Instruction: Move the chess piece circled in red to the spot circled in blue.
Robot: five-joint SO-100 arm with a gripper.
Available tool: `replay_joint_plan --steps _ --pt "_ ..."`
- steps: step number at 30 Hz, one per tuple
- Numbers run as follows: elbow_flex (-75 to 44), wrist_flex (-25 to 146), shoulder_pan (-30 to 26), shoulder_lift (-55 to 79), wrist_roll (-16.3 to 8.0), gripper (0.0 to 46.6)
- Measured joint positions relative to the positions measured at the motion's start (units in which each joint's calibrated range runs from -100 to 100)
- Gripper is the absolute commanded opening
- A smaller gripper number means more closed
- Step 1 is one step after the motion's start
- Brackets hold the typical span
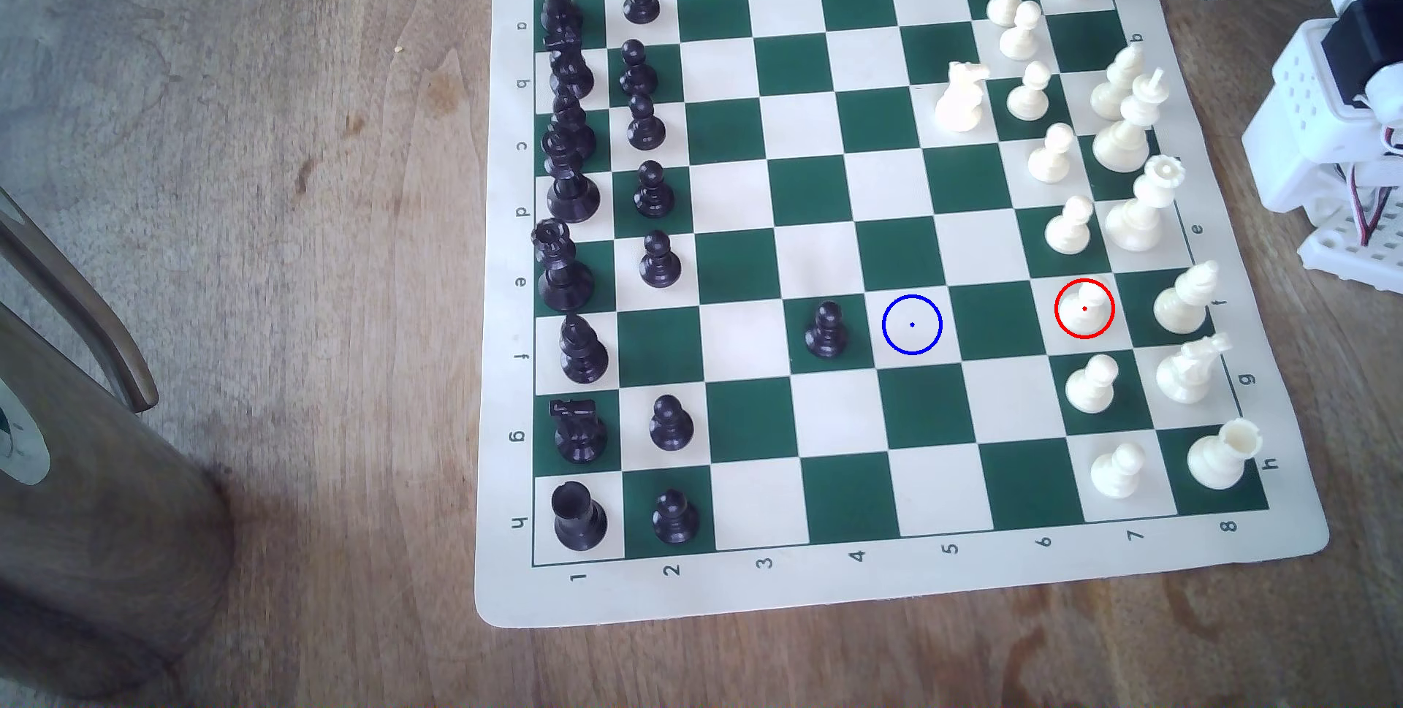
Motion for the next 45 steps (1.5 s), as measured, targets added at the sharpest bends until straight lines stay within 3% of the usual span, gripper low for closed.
replay_joint_plan --steps 3,6,11,18,24,32,45 --pt "-17.4 20.9 -3.2 12.4 -2.4 2.2" --pt "-23.2 35.0 -4.4 22.4 -5.0 7.5" --pt "-23.6 44.1 -9.5 32.8 -8.1 7.7" --pt "-21.1 46.0 -17.5 41.6 -12.3 12.8" --pt "-14.6 38.6 -18.7 46.9 -15.8 13.8" --pt "-6.2 28.4 -18.7 47.1 -16.4 13.9" --pt "-4.8 25.2 -18.7 47.8 -16.0 14.6"
